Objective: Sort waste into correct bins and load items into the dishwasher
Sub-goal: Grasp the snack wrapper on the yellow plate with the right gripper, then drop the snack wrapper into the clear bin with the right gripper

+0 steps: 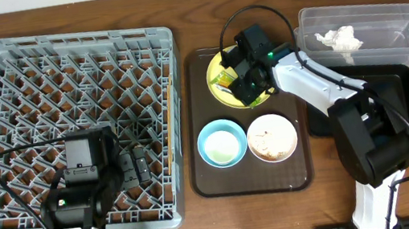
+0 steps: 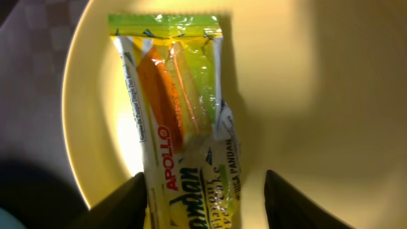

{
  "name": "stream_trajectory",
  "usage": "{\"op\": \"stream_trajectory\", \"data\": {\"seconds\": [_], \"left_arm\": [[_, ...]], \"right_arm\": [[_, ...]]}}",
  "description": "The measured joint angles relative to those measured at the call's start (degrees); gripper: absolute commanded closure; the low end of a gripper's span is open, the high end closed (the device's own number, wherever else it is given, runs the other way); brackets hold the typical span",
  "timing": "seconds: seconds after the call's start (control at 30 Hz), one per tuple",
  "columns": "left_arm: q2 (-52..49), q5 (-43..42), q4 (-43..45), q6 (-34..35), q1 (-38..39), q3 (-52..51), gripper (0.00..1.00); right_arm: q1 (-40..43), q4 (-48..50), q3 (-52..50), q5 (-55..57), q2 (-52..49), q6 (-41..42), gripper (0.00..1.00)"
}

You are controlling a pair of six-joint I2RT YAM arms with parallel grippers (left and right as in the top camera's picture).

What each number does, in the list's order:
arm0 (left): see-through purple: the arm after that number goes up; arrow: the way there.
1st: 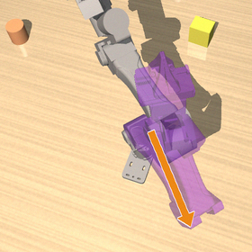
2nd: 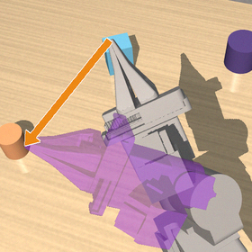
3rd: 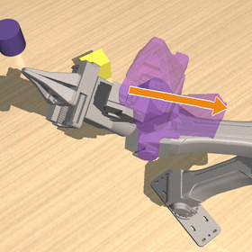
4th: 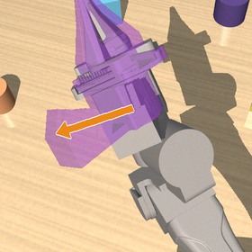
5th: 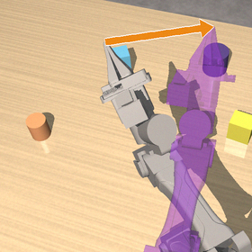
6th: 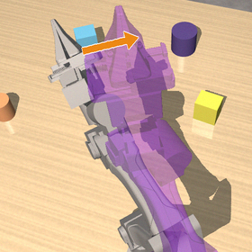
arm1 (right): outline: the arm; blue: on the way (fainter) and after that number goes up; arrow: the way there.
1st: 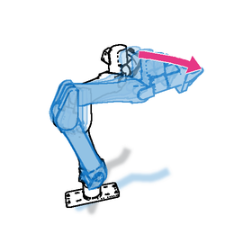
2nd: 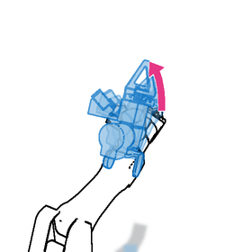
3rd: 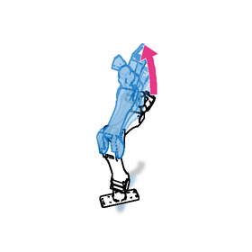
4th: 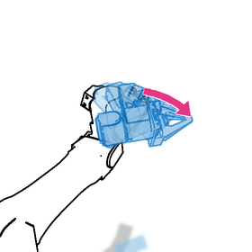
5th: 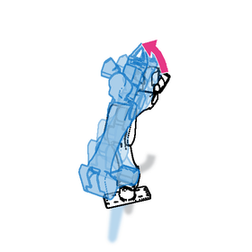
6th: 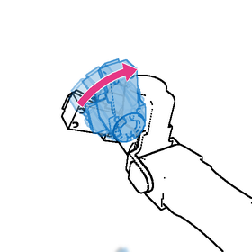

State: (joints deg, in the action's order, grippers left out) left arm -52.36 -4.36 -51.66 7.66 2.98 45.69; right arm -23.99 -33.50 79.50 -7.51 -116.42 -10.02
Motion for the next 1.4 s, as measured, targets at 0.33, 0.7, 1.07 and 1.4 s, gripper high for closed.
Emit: {"op": "stream_trajectory", "data": {"seconds": [0.33, 0.7, 1.07, 1.4], "left_arm": [[0.00, 0.00, 0.00, 0.00, 0.00, 0.00, 0.04], [0.00, 0.00, 0.00, 0.00, 0.00, 0.00, 0.04], [0.00, 0.00, 0.00, 0.00, 0.00, 0.00, 0.04], [0.00, 0.00, 0.00, 0.00, 0.00, 0.00, 0.05]], "right_arm": [[0.00, -0.46, 0.00, 0.94, -0.24, 0.59, 0.46], [0.02, -1.64, -0.02, 0.96, -0.24, 0.61, 0.51], [0.02, -1.81, -0.50, 1.11, -0.24, 1.57, 0.99], [0.28, -1.57, -0.55, 1.11, 0.68, 6.25, 0.99]]}}
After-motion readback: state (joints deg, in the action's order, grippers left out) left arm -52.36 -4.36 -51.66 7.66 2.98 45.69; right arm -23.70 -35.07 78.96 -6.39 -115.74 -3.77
